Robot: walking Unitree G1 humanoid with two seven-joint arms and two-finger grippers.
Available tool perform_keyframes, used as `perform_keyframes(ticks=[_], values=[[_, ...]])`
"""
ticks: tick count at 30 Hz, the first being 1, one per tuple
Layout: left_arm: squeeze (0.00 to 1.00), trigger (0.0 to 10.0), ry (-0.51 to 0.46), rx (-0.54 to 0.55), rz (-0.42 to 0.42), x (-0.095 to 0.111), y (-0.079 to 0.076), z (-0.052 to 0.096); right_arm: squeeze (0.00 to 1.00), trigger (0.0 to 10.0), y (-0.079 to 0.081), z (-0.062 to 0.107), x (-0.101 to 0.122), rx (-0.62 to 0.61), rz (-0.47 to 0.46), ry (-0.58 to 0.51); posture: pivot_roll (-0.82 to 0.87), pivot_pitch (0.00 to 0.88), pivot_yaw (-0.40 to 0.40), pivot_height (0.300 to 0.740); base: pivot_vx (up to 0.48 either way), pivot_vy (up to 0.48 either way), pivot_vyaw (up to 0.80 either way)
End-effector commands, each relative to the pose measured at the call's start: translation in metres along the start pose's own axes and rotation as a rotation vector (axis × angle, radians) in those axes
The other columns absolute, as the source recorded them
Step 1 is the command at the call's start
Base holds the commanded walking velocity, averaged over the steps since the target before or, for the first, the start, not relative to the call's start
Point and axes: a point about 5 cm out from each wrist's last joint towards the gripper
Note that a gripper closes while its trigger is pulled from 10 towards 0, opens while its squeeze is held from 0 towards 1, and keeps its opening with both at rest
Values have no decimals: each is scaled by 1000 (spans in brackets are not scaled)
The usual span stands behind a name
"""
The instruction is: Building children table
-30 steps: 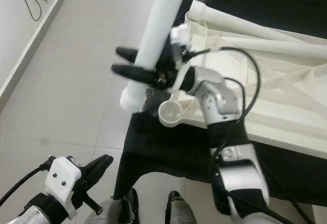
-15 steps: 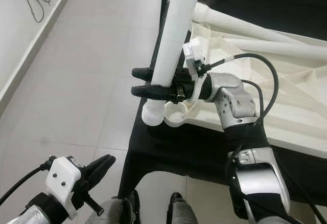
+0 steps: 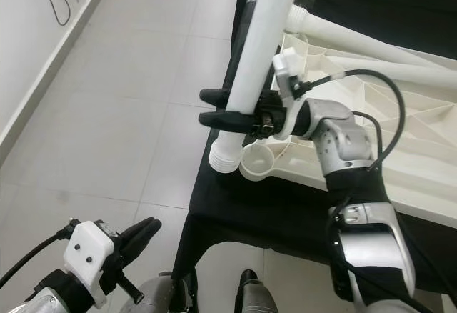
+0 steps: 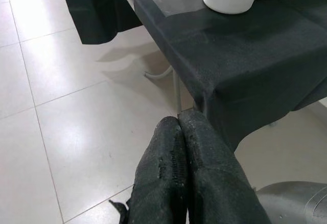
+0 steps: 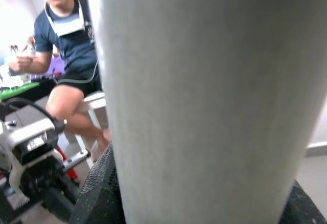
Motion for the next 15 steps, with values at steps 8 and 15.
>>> perform_keyframes(ticks=[8,15], values=[[0,10000,10,-13,16,-1,-3,2,0,10000,7,5,14,42,28,-14,40,361,5,740,38,-41,0],[0,10000,4,-17,20,-1,-5,1,0,10000,14,0,9,108,-9,39,37,359,1,740,0,0,0]])
Point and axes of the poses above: a point about 5 cm out from each wrist's last joint towards the gripper, its own z axis pointing back from the gripper into the wrist, its own x axis along the axis of the wrist's last joint, y = z × x, and after that the axes turned 12 degrees about -z, right-handed
